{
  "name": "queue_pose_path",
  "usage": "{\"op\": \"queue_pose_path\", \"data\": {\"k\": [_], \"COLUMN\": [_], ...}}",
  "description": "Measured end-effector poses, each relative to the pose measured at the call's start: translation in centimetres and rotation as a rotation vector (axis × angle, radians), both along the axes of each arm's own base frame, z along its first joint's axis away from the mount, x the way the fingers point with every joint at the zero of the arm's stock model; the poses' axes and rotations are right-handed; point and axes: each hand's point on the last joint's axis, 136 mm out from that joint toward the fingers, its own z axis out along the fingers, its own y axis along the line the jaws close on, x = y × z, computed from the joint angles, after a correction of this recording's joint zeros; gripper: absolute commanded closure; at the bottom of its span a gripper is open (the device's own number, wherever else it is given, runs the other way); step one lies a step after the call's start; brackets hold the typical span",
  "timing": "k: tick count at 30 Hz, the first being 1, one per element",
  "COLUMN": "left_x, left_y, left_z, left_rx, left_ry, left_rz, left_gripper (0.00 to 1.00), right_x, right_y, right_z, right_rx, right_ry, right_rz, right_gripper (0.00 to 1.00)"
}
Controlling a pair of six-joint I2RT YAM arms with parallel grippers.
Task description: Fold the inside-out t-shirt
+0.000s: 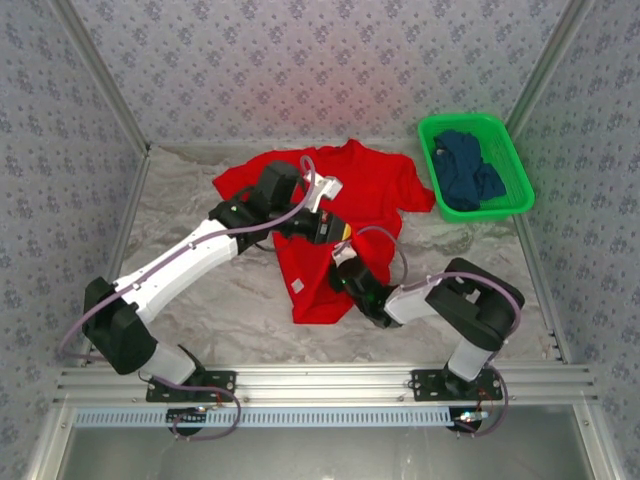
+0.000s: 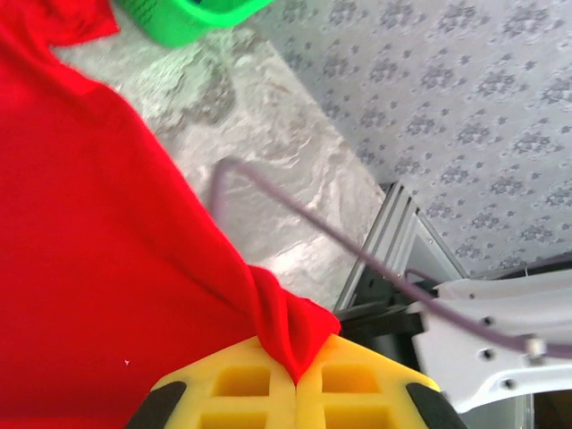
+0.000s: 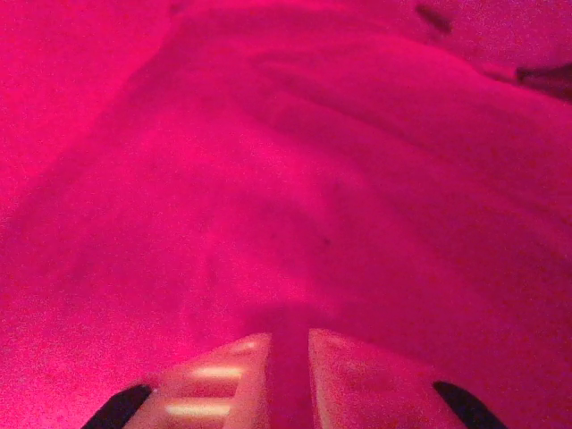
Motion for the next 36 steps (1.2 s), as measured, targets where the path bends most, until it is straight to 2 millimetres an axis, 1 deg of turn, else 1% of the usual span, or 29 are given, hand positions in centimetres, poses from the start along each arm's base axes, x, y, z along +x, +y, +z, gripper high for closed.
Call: {"op": "queue_pose_path", "data": {"k": [2, 5, 12, 14, 16, 18, 22, 25, 29, 32, 36], "left_x": [-0.3, -0.6, -0.7, -0.9, -1.0, -0.8, -0.1, 0.3, 1.0, 1.8, 2.0], "left_y": [-0.7, -1.1, -1.0, -1.1, -1.3, -1.2, -0.9, -0.6, 0.1, 0.8, 1.1], "left_z": [1.7, 3.1, 2.9, 2.9, 2.8, 2.7, 2.3, 1.9, 1.3, 0.9, 0.5], "left_rx": [-0.021, -0.04, -0.019, -0.015, -0.009, 0.002, 0.027, 0.05, 0.096, 0.139, 0.163], "left_ry": [-0.034, -0.067, -0.08, -0.087, -0.092, -0.098, -0.113, -0.124, -0.147, -0.17, -0.181], "left_rz": [-0.006, -0.007, 0.013, 0.01, 0.015, 0.029, 0.069, 0.091, 0.131, 0.175, 0.188], "left_gripper": [1.0, 1.0, 1.0, 1.0, 1.0, 1.0, 1.0, 1.0, 1.0, 1.0, 1.0], "right_x": [0.5, 1.3, 4.0, 4.8, 5.2, 4.9, 3.8, 3.2, 2.5, 1.5, 0.8], "right_y": [0.4, 1.3, 2.1, 2.6, 3.4, 4.2, 5.3, 6.1, 6.5, 6.9, 6.9], "right_z": [-0.3, -0.2, 1.1, 1.2, 1.2, 0.8, -0.6, -1.2, -1.2, -1.2, -1.6], "right_rx": [-0.016, -0.011, 0.031, 0.046, 0.057, 0.055, 0.008, -0.033, -0.092, -0.125, -0.17], "right_ry": [-0.002, -0.002, 0.011, 0.021, 0.027, 0.036, 0.052, 0.053, 0.025, -0.004, -0.013], "right_rz": [-0.009, -0.016, -0.074, -0.089, -0.091, -0.081, -0.064, -0.049, -0.046, -0.04, -0.03], "right_gripper": [0.8, 0.8, 0.79, 0.79, 0.79, 0.79, 0.76, 0.71, 0.68, 0.67, 0.66]}}
